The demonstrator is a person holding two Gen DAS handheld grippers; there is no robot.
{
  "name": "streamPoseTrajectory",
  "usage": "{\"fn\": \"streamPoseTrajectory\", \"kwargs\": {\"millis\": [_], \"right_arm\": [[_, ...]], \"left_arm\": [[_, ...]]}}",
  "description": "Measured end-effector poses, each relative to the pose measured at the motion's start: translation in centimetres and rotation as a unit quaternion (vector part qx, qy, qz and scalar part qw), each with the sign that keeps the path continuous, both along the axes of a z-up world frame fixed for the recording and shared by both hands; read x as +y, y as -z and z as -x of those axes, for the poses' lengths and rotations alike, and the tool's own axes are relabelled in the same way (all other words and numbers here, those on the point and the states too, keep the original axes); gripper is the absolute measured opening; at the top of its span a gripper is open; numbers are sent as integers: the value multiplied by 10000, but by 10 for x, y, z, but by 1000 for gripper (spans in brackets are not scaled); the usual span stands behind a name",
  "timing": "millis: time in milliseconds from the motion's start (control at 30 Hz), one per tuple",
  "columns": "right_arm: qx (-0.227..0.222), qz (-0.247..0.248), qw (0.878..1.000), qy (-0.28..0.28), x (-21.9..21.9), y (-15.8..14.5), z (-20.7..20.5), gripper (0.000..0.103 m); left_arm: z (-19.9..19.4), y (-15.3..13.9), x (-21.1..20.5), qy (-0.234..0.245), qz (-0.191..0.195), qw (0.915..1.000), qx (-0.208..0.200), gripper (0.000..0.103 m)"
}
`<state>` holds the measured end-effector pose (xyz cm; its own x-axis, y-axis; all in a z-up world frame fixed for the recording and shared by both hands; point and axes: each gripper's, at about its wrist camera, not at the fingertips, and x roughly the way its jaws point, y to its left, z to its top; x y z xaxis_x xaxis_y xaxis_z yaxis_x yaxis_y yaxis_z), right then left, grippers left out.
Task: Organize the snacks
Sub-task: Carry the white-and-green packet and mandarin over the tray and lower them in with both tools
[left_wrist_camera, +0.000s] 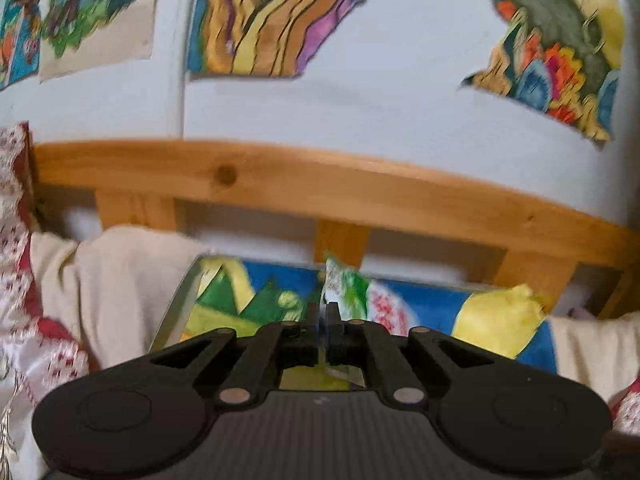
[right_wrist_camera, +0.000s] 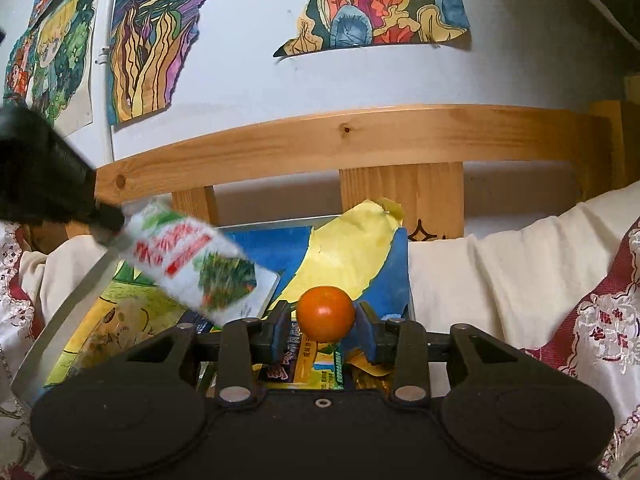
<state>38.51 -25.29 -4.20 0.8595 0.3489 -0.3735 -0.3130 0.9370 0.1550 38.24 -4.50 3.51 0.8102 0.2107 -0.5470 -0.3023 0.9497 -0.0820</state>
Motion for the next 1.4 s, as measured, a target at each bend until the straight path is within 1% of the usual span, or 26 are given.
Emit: {"fn": "streamPoseTrajectory", "kwargs": {"millis": [133,333,400,433,467,500,533,567,633,700,833,967,1100,1200,1400], "right_arm": [[-1,15,10000,5,1,0,1,47],[-32,59,10000,-7,3,-5,6,57],[-61,69,10000,-4,3,-9,9,60],[-76,78,9999,0,3,-11,10,62],[-92,90,9999,8,3,-13,12,63],[-109,102,9999,20,2,-15,14,65],[-130,112,9998,39,2,-19,16,67],[-142,119,9998,59,2,-21,18,68],[-175,128,9997,100,0,-28,22,72],[-213,154,9996,129,0,-36,27,73],[-292,186,9993,147,1,-55,40,78],[-416,279,9987,115,4,-74,58,81],[-482,314,9983,66,7,-90,79,86],[-567,393,9976,36,12,-100,97,90],[-662,525,9964,-34,19,-111,127,94]], "left_arm": [[2,18,1,-93,-129,9997,206,5],[3,31,2,-206,-51,9993,302,7],[5,31,1,-172,-44,9993,319,12],[6,31,1,-152,-32,9994,322,20],[7,30,1,-143,-21,9994,321,31],[11,29,1,-161,-19,9994,292,38],[13,28,2,-185,-16,9995,255,50],[17,26,2,-197,-2,9996,188,55],[28,23,3,-147,35,9998,95,59],[38,19,5,-122,33,9999,13,69],[59,10,11,-106,81,9998,-129,75],[84,-1,19,-143,184,9993,-289,84],[111,-10,25,-142,177,9988,-428,89],[131,-14,29,-127,157,9985,-501,94],[164,-17,40,-141,186,9984,-521,99]]}}
